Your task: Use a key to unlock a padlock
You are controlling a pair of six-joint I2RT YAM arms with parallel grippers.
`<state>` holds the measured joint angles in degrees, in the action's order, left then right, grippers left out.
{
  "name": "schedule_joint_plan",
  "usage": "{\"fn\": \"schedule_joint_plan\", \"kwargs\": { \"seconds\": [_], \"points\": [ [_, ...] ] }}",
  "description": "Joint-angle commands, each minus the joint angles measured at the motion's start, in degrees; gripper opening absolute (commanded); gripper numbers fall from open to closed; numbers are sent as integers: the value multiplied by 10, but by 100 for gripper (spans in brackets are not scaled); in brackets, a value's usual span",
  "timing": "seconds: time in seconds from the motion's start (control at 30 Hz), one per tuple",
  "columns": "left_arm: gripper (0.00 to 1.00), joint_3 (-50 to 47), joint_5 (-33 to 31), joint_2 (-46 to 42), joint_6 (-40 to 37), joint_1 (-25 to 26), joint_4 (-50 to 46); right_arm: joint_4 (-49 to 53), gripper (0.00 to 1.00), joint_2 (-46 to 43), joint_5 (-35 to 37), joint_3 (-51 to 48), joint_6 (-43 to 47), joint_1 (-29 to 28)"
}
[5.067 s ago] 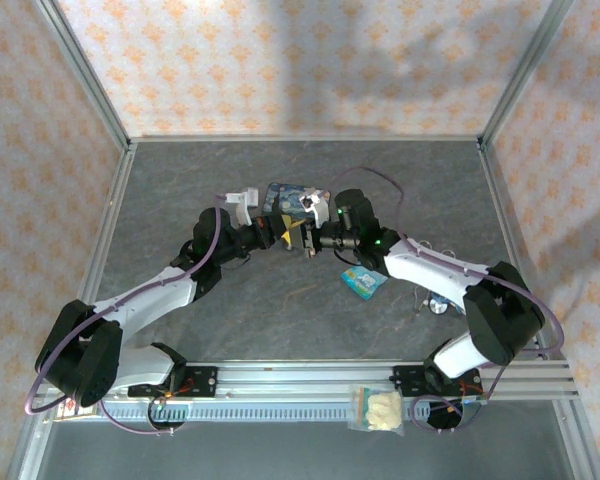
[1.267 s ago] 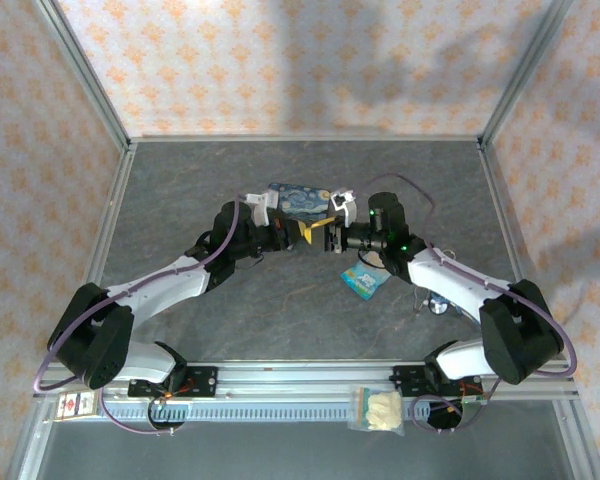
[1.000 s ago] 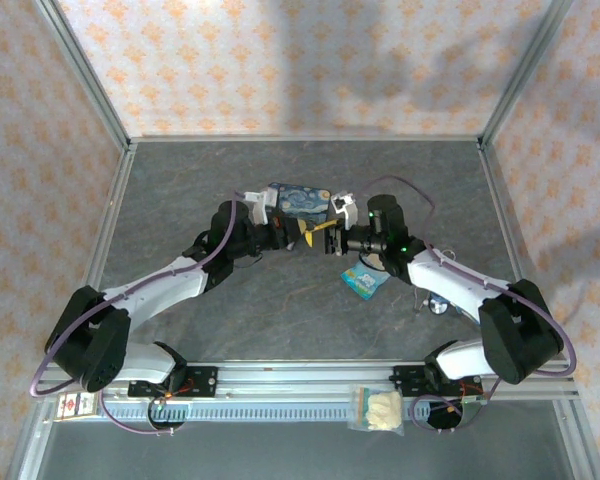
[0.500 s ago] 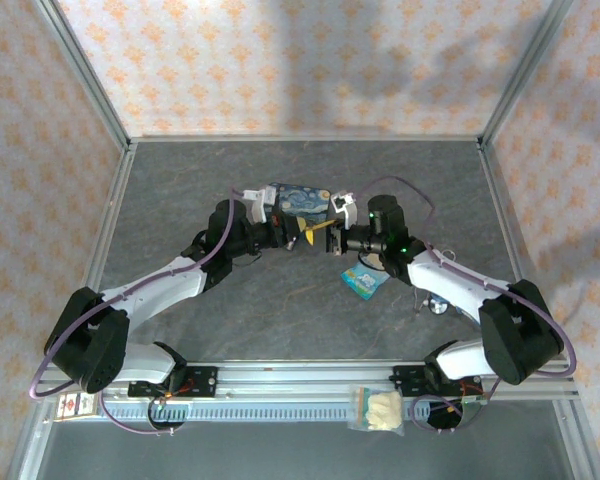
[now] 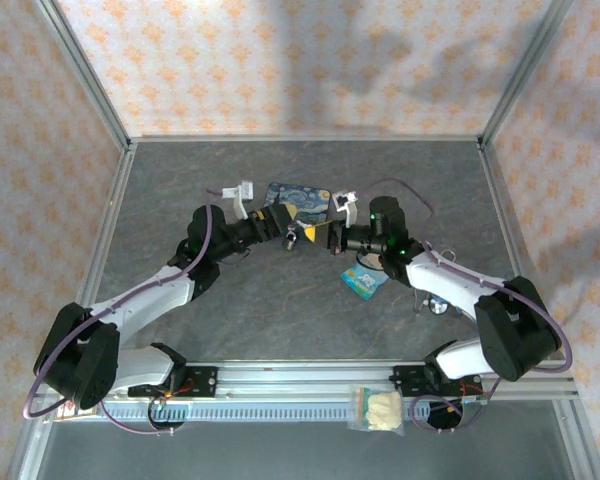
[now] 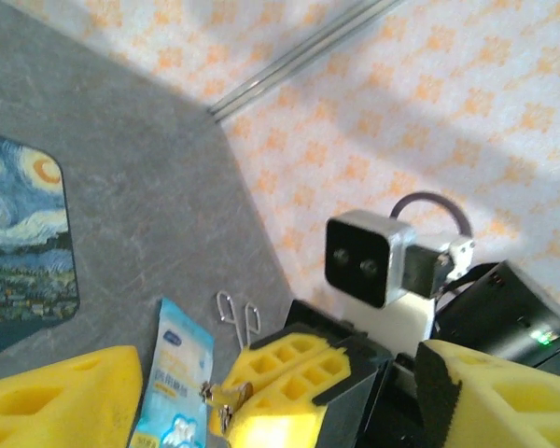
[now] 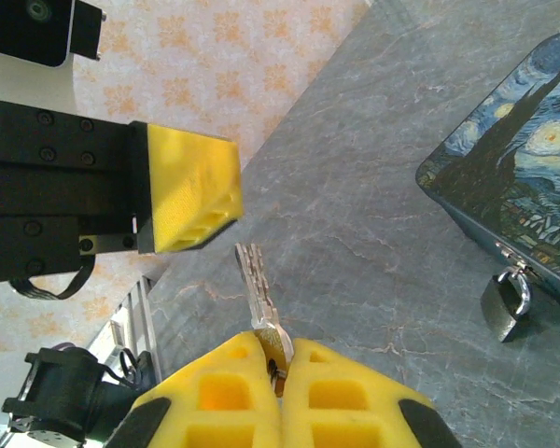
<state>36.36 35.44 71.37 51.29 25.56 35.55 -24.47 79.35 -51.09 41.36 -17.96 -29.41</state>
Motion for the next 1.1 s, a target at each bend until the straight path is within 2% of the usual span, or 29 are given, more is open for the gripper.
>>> {"fn": "schedule_joint_plan", "kwargs": {
  "seconds": [0.0,0.17,0.33,0.7,0.8,0.97,1.07],
  "points": [
    [68,-12,13,7,43,0,99,-34,0,-7,-7,-4,-6,1],
    [57,-17,10,40,85,15,152,-24,0,-27,76,-15,23,-14],
    [58,-1,-2,58,87,35,152,-20,0,-21,107,-12,30,-27],
    [59,6,-6,86,97,48,143,-38,3,-13,110,-8,23,-29],
    [62,-2,-40,67,88,35,107,5,1,-6,107,-6,29,-32],
    [64,-33,-137,0,64,-12,24,70,1,-8,153,-45,35,-67],
    [65,-49,-182,-30,54,-23,-1,106,1,8,186,-61,32,-95]
  ]
}}
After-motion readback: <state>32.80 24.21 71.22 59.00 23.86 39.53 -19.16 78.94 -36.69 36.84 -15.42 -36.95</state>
